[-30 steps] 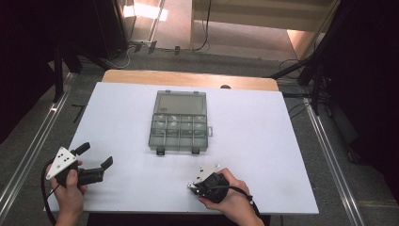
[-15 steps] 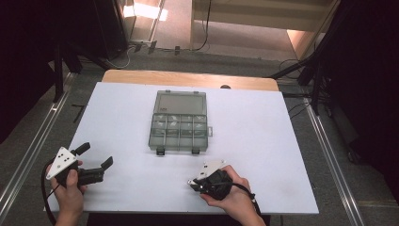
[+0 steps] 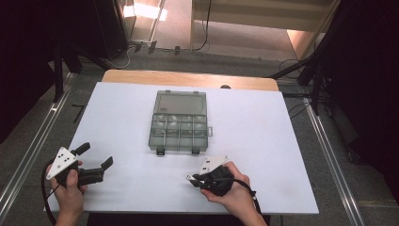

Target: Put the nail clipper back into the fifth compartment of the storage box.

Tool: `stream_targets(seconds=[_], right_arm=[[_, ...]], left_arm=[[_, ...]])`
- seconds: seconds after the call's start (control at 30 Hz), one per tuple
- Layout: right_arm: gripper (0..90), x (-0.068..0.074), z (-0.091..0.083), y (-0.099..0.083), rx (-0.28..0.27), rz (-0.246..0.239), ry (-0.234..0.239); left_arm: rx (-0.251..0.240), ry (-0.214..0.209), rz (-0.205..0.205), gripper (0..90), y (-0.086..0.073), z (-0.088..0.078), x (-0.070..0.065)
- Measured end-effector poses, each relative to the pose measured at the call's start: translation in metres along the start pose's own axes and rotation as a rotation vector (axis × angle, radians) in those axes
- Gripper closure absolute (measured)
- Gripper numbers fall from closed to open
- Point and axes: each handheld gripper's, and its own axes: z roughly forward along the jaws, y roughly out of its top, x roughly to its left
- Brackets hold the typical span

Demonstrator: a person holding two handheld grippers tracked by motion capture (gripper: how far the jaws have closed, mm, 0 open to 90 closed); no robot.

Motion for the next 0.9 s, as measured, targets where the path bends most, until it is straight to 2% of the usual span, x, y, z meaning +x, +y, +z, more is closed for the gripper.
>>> stream_targets(seconds=[0.9], right_arm=[[79.1, -0.007, 0.002, 0.020, -0.069, 0.031, 0.002]], left_arm=[[-0.003, 0.000, -0.006, 0.0, 0.000, 0.000, 0.000]])
